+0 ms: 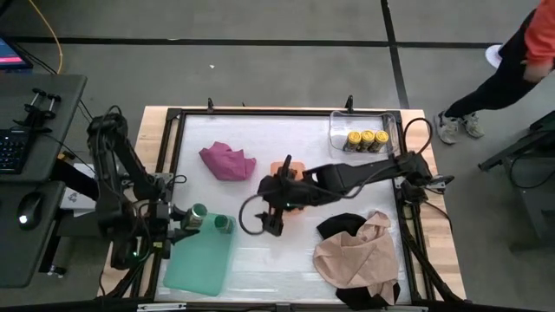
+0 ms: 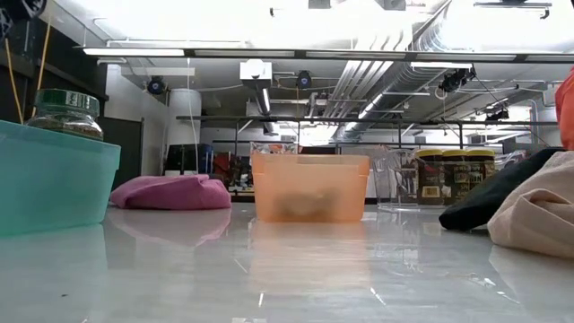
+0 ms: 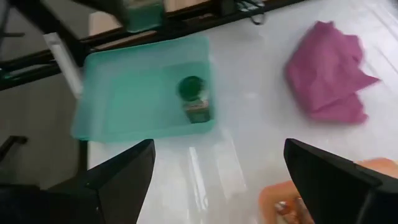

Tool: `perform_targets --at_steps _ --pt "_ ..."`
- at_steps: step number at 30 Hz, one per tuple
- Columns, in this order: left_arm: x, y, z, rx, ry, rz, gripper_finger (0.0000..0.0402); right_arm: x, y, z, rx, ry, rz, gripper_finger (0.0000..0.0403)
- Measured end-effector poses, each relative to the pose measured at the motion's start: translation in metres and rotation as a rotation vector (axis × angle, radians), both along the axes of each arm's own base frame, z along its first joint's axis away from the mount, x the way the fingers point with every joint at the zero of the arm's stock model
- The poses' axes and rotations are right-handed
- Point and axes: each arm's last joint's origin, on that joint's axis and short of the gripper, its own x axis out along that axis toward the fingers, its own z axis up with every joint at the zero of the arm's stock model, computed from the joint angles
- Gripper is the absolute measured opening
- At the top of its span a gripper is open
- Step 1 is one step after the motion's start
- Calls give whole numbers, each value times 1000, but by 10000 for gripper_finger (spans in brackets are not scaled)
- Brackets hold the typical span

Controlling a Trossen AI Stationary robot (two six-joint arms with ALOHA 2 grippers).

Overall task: Sort spices by type
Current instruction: Put the green seasoning bottle into the green bin

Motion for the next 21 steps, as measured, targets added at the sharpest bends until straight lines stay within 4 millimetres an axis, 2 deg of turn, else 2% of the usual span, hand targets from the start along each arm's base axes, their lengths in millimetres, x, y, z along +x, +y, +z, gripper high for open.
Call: perform_targets --at_steps 7,13,17,21 --pt "4 -22 -16 -62 -40 32 170 -5 31 4 -29 -60 75 352" --pt "9 -43 -43 -65 -65 70 170 -3 44 12 38 -156 71 352" --pt "10 -47 -58 -45 -86 98 170 -2 51 17 100 -221 65 352" --pt "5 -50 -66 -13 -74 79 170 10 57 11 149 -269 47 351"
